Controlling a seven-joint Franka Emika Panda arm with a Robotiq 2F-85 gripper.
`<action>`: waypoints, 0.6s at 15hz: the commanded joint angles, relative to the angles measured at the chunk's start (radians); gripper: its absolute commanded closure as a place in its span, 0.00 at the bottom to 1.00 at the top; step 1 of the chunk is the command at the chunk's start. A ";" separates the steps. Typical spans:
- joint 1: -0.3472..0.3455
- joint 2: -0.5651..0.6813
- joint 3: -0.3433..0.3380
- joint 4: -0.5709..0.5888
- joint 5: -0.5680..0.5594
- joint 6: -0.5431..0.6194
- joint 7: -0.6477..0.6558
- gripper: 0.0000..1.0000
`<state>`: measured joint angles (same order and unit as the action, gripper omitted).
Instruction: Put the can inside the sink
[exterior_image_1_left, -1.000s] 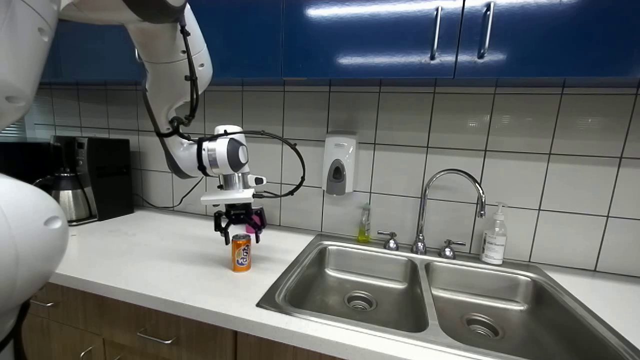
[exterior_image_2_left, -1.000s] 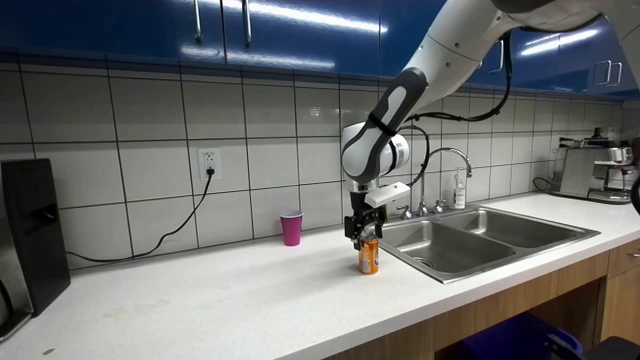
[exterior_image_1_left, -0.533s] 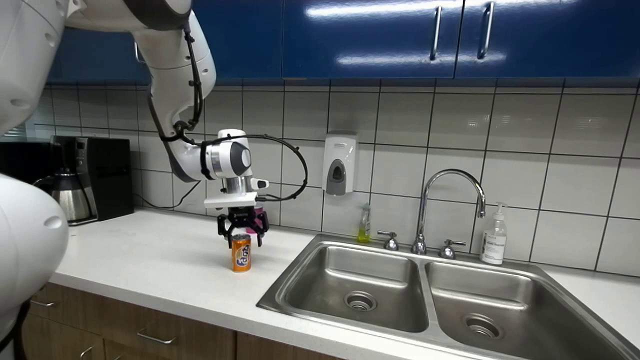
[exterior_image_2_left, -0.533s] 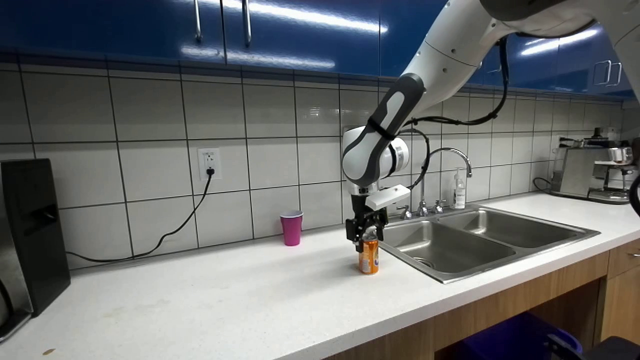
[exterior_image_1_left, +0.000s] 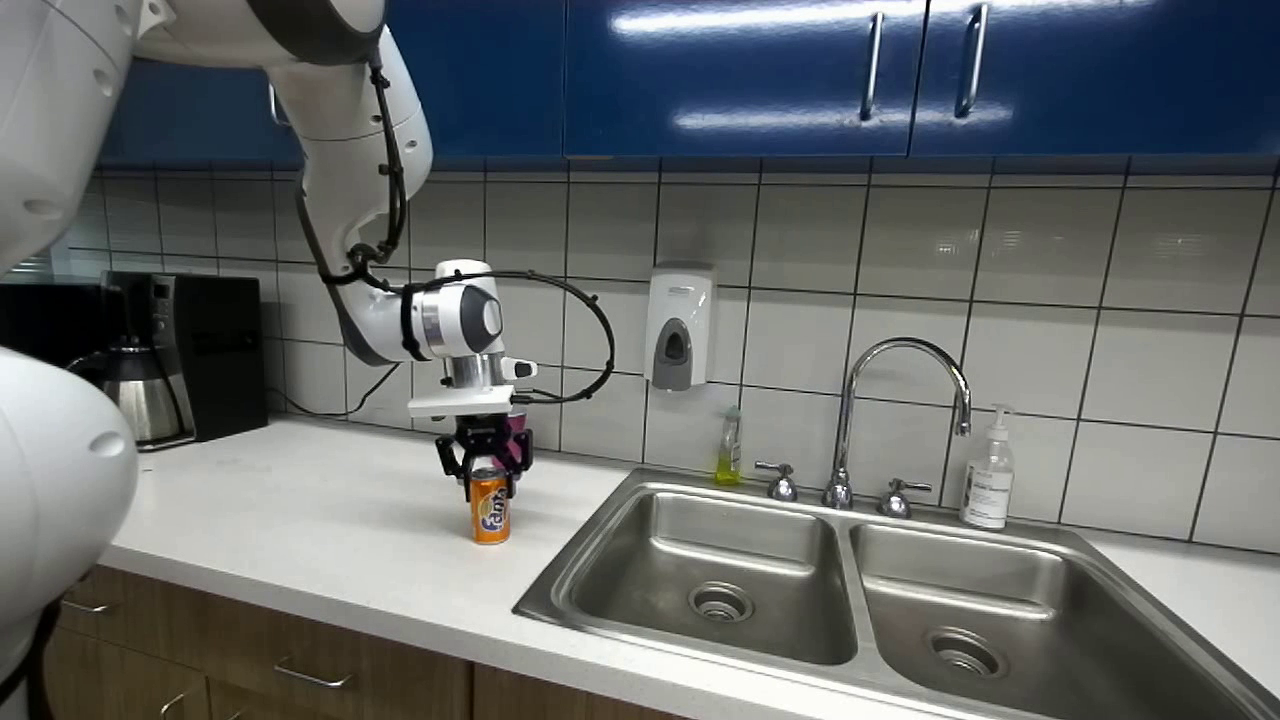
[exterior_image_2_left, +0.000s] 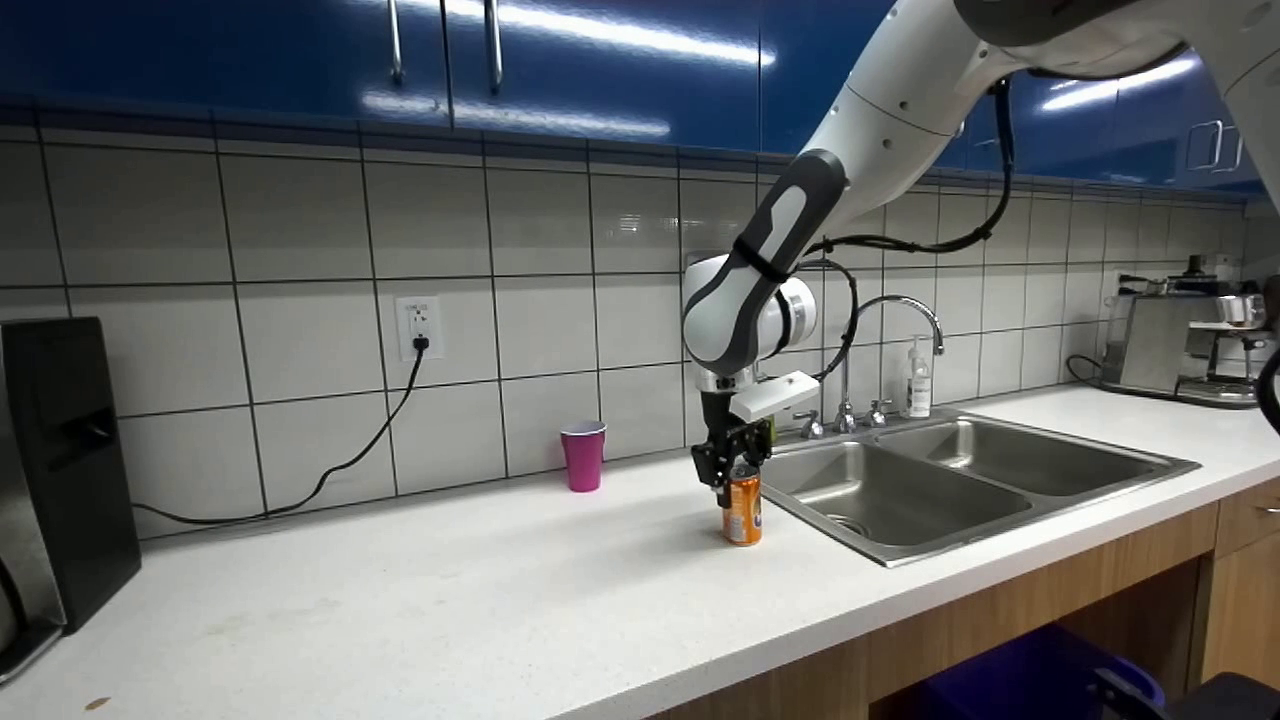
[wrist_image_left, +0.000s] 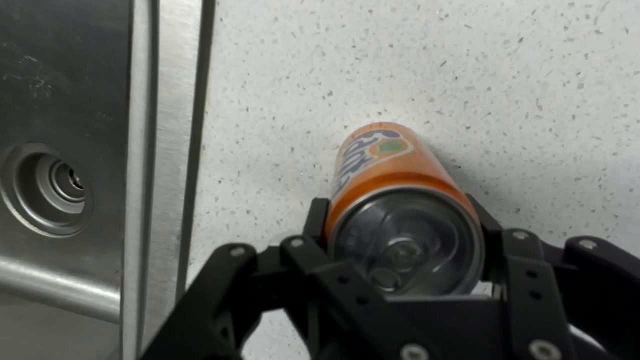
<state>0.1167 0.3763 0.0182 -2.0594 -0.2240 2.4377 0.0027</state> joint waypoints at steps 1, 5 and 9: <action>0.010 0.008 -0.009 0.016 -0.019 -0.009 0.036 0.61; 0.011 -0.019 -0.007 0.014 -0.011 -0.030 0.048 0.61; 0.014 -0.058 -0.008 0.009 -0.014 -0.044 0.067 0.61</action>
<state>0.1176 0.3683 0.0181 -2.0534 -0.2240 2.4352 0.0320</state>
